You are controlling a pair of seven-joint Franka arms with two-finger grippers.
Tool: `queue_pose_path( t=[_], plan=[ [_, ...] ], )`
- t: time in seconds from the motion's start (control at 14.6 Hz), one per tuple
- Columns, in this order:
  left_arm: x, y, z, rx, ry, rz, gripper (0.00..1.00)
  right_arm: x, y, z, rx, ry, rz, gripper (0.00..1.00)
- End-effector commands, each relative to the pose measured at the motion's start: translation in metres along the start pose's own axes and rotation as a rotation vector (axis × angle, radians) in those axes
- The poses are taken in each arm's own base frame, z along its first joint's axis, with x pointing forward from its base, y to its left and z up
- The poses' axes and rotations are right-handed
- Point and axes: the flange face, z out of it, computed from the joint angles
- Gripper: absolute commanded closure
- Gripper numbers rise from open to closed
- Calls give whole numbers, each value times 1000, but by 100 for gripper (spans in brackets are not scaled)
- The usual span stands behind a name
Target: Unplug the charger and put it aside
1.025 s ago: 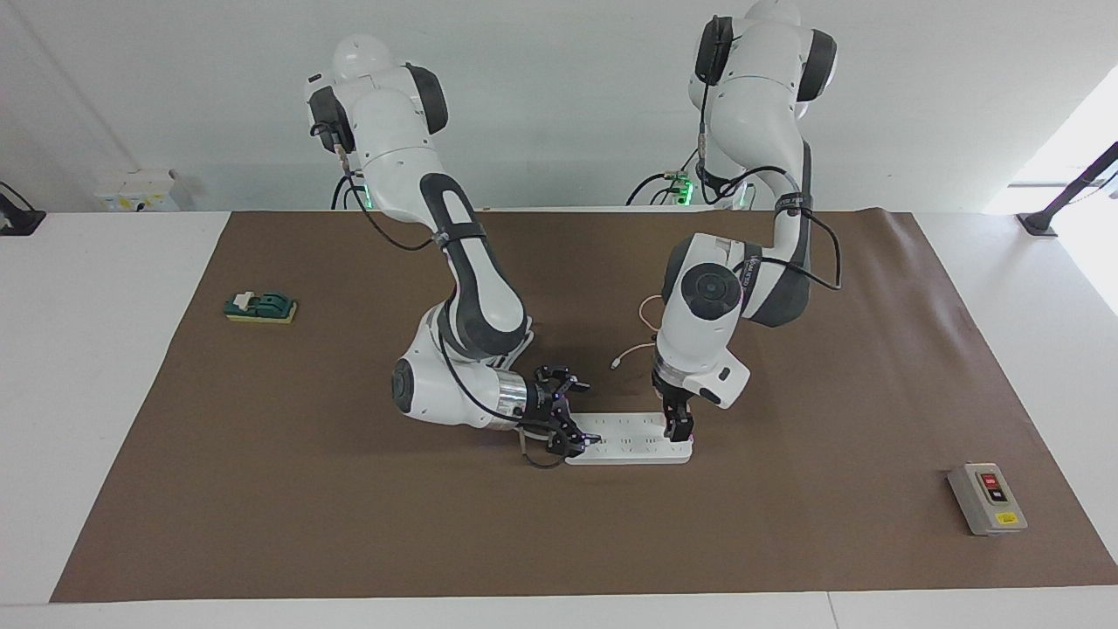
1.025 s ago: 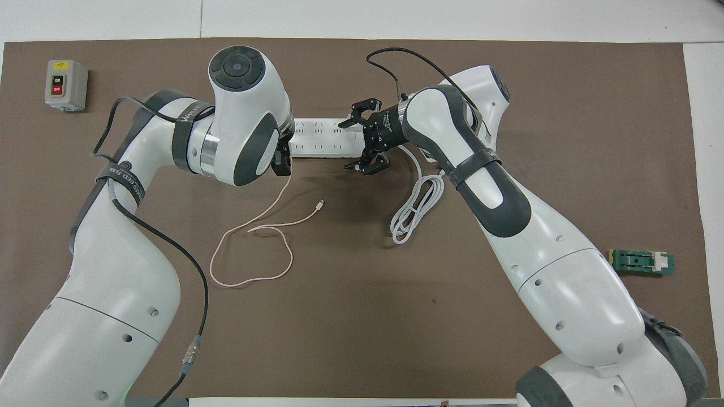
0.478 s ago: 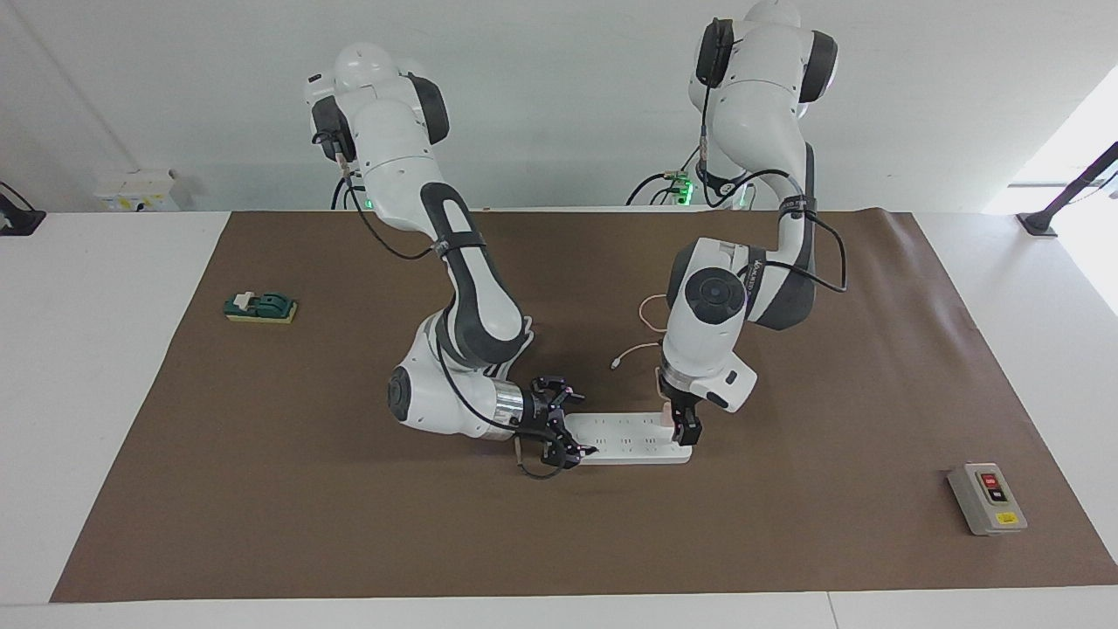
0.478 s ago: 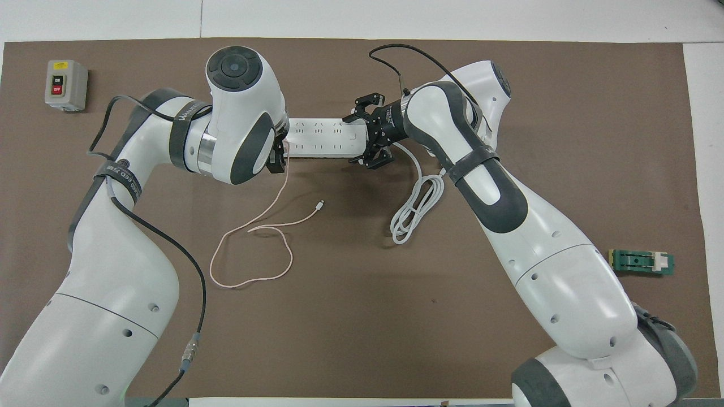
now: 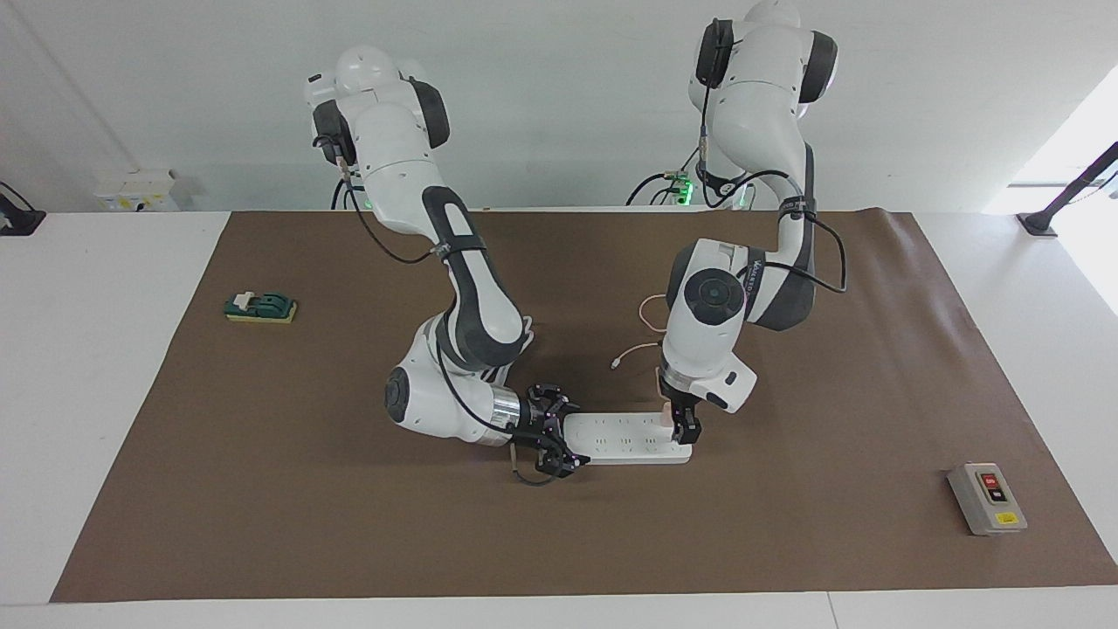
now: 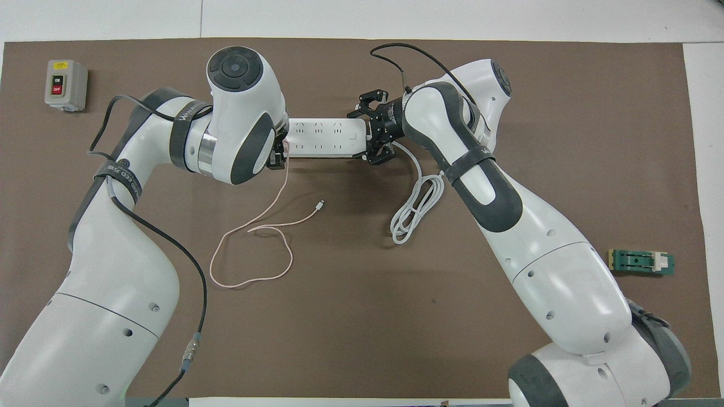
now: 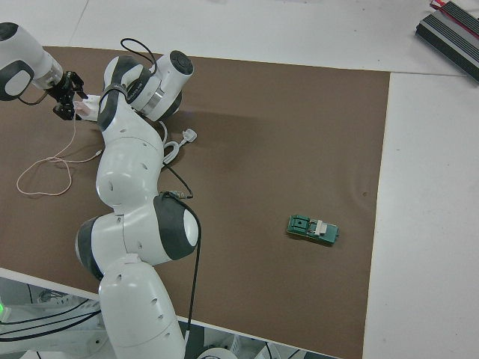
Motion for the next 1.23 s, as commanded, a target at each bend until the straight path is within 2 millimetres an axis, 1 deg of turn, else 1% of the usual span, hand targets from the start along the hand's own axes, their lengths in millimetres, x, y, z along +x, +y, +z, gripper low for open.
queue_pose_path(
  t=[0.0,0.07,0.14,0.2,0.27,0.34,0.61,0.82,0.96,1.02,1.09,1.16],
  plan=[
    [0,-1,4,-11,19,4,87,-2,-5,8,12,24,-12,0],
    [0,0,4,-12,18,4,100,-4,-6,7,27,30,-15,0],
    [0,0,5,-12,18,5,100,-3,-5,9,27,33,-14,9],
    [0,0,4,-14,18,8,100,-2,-5,8,27,33,-15,58],
    [-2,-1,5,-13,17,13,100,-2,-5,9,25,31,-24,81],
    [-1,0,5,-17,15,13,100,-2,-5,10,30,24,-31,83],
    [0,0,5,-16,16,27,100,-3,-7,8,57,32,-37,83],
    [-1,-5,4,8,30,50,100,-4,-7,10,55,31,-39,82],
    [2,-9,-15,24,59,71,100,-4,-7,9,55,35,-41,82],
    [5,-12,-36,14,58,78,100,-5,-6,10,54,35,-42,81],
    [8,-13,-47,11,56,84,100,-4,-7,9,54,38,-43,81],
    [8,-14,-51,14,57,88,100,-5,-6,10,54,35,-42,81]
  ],
)
